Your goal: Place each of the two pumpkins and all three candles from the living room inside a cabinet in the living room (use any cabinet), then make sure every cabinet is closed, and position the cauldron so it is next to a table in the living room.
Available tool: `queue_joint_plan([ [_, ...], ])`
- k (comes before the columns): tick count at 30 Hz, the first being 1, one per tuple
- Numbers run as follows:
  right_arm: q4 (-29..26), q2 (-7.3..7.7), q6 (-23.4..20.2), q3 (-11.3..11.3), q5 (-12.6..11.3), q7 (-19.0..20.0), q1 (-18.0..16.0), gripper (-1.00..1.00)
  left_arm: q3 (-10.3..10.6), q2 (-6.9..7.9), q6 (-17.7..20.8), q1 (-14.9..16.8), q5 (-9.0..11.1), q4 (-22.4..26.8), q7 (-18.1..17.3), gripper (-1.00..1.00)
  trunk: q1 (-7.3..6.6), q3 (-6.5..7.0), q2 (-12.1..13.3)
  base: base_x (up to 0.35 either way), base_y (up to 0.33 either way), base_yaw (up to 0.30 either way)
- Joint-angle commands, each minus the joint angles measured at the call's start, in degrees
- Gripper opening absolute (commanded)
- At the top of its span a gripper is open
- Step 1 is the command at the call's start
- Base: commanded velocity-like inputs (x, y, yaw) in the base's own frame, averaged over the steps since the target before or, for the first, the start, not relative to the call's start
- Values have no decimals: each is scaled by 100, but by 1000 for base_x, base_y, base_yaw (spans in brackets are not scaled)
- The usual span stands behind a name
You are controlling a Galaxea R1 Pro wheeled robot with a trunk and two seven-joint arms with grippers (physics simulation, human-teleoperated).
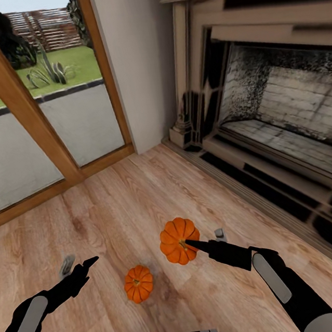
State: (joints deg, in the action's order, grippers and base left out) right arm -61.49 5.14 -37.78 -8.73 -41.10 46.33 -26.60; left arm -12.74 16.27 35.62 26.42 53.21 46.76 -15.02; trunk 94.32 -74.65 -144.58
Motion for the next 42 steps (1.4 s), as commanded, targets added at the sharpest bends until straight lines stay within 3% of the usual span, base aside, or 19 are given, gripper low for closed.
queue_joint_plan([
  [1,-59,5,-45,-11,-48,-17,-1,-100,-11,-5,39,3,15,0,-6,100,1,-27,-3,0,0,0],
  [5,-614,5,-156,-17,-47,-47,8,-100,14,-19,34,3,14,0,-5,100,12,-116,-9,0,0,0],
  [8,-1463,5,-686,-15,-51,-228,85,-100,82,-25,30,3,14,0,-4,100,19,-182,-13,0,0,0],
  [11,-1841,5,-960,-15,-86,-427,149,-100,138,-27,-11,3,17,0,-2,100,27,-248,-17,0,0,0],
  [23,-1945,5,-1052,-15,-86,-513,173,-100,195,-32,-125,3,39,0,-9,100,58,-514,-33,0,0,0],
  [29,-1945,5,-1047,-15,-83,-513,173,-100,416,-37,-132,3,40,0,-2,100,73,-647,-41,0,0,0],
  [33,-1945,5,-1047,-15,-80,-512,173,-100,617,-192,-134,3,19,-25,-4,100,84,-736,-46,0,0,0],
  [37,-1947,5,-1052,-15,-89,-513,173,-100,700,-239,-161,3,6,-142,-9,100,94,-824,-51,0,0,0],
  [42,-1948,5,-1049,-20,-65,-515,173,-100,896,-263,-408,3,-140,-235,-4,100,107,-935,-58,0,0,0],
])
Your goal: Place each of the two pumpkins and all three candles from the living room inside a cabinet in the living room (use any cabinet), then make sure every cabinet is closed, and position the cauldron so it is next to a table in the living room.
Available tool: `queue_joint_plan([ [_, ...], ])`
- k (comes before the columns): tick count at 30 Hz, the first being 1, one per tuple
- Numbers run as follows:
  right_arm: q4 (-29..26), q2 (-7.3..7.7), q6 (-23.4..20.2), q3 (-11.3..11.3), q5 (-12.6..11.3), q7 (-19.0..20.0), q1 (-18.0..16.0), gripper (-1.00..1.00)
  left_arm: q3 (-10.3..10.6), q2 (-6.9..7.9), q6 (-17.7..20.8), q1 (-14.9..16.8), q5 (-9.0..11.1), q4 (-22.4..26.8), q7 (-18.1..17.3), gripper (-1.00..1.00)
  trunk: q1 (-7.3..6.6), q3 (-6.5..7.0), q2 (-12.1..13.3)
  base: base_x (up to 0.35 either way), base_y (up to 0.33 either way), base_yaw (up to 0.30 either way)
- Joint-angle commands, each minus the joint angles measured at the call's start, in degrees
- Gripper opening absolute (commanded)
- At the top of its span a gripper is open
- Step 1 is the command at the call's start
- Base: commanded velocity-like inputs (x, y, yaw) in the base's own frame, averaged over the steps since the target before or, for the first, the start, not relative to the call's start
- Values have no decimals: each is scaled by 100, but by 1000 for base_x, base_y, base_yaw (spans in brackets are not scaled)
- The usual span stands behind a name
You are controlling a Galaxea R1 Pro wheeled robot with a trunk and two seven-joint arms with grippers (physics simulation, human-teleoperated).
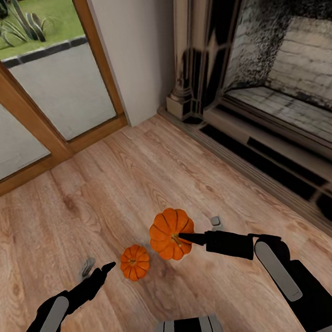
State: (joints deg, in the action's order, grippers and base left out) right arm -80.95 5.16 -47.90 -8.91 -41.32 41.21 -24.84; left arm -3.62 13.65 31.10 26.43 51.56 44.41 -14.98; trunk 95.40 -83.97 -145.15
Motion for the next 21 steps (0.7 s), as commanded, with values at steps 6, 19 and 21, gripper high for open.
queue_joint_plan([
  [6,0,3,-35,-5,-27,-7,-4,-100,50,-3,-134,2,-17,-84,-14,100,14,-137,-10,0,0,0],
  [19,12,1,-26,-5,-17,-11,-3,-100,433,-3,-174,2,-14,-37,-50,100,48,-425,-27,0,0,0],
  [21,15,2,-26,-5,-18,-14,-3,-100,476,-3,-174,2,-15,-32,-101,100,53,-469,-30,0,0,0],
])
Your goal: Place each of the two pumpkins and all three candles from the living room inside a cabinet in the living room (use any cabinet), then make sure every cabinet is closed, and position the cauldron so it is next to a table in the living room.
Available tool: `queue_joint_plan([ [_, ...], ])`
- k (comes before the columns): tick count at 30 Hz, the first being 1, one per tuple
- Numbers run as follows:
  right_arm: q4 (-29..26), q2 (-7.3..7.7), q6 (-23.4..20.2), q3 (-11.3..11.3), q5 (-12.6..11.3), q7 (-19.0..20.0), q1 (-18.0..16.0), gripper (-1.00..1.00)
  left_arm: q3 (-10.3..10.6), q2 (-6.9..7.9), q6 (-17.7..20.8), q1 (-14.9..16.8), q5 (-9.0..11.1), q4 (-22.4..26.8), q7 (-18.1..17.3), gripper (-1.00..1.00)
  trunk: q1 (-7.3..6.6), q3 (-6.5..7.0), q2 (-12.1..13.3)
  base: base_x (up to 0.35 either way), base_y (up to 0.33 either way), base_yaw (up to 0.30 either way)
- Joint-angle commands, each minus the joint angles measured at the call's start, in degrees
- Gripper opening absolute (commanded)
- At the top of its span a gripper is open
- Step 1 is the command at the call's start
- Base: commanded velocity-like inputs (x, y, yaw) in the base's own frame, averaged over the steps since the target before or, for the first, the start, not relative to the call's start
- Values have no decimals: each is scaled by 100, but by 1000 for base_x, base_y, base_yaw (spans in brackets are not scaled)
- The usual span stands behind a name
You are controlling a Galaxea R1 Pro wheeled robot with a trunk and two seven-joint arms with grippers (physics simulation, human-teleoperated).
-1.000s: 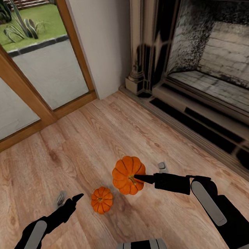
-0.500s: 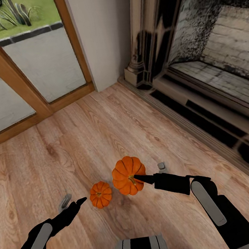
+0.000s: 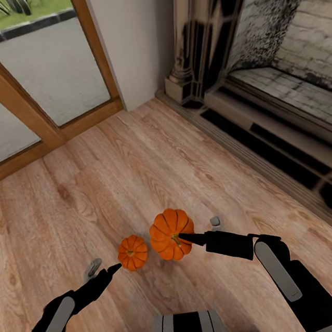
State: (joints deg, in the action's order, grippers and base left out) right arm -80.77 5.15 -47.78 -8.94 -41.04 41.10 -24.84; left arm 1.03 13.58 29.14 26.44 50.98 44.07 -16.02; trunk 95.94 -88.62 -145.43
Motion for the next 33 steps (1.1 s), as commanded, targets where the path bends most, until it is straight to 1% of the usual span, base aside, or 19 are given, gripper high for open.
queue_joint_plan([
  [1,-1,3,-39,-2,-45,-4,-3,-100,39,8,20,2,40,2,-91,100,1,-26,-3,0,0,0],
  [2,-1,1,-39,-2,-45,-4,-3,-100,75,10,18,2,30,0,-219,100,4,-48,-4,0,0,0],
  [4,0,1,-39,-2,-44,-5,-3,-100,149,12,14,2,-19,-14,-522,100,4,-48,-4,0,0,0],
  [6,0,1,-39,-2,-44,-5,-3,-100,172,17,8,2,-45,-18,-638,100,4,-48,-4,0,0,0],
  [8,0,-2,-39,-4,-44,-5,-3,-100,179,16,-26,2,-53,-23,-677,100,4,-48,-4,0,0,0],
  [13,-2,0,-39,-3,-44,-6,-4,-100,191,21,-171,2,-66,-51,-716,100,4,-48,-4,21,3,0],
  [24,-5,-1,-39,-2,-44,-8,-3,-100,168,22,-204,2,-44,-57,-711,100,4,-48,-4,82,33,0],
  [28,-8,3,-39,-2,-44,-5,-3,-100,131,22,-210,2,-47,-57,-710,100,4,-48,-4,83,59,0],
  [33,-9,3,-39,-2,-44,-6,-3,-100,120,22,-229,2,-34,-57,-707,100,4,-48,-4,47,-37,0],
])
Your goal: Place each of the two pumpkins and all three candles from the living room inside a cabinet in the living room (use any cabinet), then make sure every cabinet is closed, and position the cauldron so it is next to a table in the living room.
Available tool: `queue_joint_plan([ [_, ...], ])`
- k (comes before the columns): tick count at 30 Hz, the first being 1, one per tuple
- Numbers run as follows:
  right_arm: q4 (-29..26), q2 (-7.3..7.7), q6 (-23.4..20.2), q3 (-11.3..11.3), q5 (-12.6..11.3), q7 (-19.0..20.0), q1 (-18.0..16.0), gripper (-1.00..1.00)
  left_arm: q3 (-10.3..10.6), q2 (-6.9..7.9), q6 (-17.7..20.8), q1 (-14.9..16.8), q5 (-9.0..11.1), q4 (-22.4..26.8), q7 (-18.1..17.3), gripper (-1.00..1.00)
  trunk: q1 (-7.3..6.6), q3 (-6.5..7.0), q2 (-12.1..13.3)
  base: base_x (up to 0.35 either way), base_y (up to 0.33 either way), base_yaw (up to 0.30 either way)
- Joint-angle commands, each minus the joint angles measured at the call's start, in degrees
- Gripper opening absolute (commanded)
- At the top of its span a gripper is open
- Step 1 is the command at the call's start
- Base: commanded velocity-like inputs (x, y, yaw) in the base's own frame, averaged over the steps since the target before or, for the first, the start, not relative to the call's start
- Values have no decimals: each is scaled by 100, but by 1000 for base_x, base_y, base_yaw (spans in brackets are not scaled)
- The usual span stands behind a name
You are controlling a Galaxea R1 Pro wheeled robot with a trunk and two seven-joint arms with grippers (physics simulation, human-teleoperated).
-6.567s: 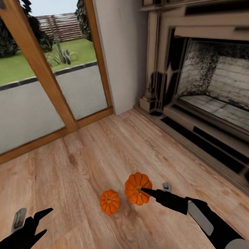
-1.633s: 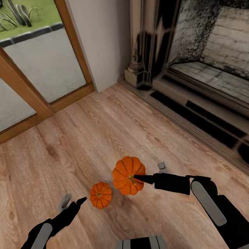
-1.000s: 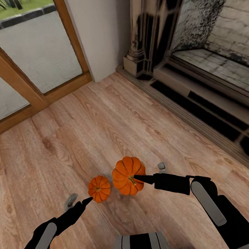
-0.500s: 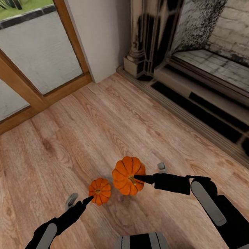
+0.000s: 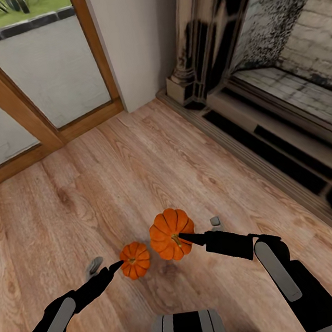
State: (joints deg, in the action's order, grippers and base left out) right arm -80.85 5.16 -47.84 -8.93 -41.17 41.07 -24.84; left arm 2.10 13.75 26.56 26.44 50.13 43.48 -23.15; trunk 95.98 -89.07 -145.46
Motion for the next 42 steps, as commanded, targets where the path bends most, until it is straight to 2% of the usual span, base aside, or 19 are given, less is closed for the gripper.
queue_joint_plan([
  [1,-1,3,-33,-3,-32,-3,-3,-100,5,5,27,1,53,2,7,100,0,-3,-1,44,-67,0],
  [35,2,3,-33,-1,-32,-2,-3,-100,-17,26,16,1,108,2,37,100,0,-3,-1,1,-45,0],
  [42,-1,3,-33,5,-32,-2,-5,-100,-17,31,16,1,99,2,70,100,18,-158,-11,0,0,0],
])
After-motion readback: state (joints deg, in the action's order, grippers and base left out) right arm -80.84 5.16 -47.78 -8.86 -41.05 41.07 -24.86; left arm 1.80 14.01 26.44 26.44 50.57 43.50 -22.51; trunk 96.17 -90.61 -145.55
